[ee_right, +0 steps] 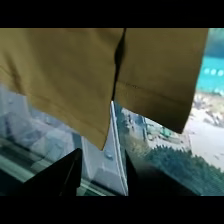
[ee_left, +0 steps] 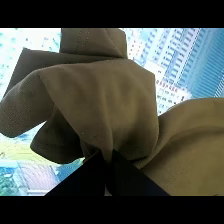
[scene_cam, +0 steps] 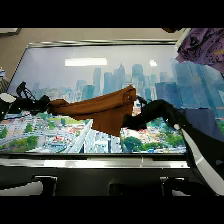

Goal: Fold the clothes and pants, and hang the long-sleeved shirts on hangers.

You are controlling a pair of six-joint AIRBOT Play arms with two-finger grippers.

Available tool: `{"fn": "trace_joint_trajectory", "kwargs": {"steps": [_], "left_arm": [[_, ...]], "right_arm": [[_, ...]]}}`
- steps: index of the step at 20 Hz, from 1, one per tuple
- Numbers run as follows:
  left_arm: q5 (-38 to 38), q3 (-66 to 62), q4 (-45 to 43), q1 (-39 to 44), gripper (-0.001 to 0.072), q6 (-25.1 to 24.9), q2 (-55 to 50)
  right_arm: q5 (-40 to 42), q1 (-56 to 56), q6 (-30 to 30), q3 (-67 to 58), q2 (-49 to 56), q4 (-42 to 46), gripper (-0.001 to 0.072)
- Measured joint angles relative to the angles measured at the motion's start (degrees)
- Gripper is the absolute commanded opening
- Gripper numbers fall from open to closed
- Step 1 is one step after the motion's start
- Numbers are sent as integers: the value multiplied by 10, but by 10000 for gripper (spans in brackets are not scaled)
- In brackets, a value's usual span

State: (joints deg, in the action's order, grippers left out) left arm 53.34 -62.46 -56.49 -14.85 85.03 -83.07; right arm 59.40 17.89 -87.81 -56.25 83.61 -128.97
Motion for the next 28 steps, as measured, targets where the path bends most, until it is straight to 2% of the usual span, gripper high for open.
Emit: {"fn": "trace_joint_trajectory", "kwargs": {"steps": [8,9,11,12,18,22,28], "left_arm": [[2,0,0,0,19,0,0],[2,0,0,0,19,0,0],[2,0,0,0,19,0,0],[2,0,0,0,18,0,0],[3,-2,0,0,17,-1,18],[18,-43,-6,-1,17,-23,87],[79,-162,-20,-1,17,-39,251]], "right_arm": [[-108,67,60,30,23,-5,301],[-119,69,61,31,26,-10,260],[-143,71,65,32,32,-20,42],[-151,71,65,32,34,-21,23],[-163,66,60,-33,14,-17,21],[-132,28,58,-172,-49,41,21],[-53,-32,66,-414,-188,160,22]]}}
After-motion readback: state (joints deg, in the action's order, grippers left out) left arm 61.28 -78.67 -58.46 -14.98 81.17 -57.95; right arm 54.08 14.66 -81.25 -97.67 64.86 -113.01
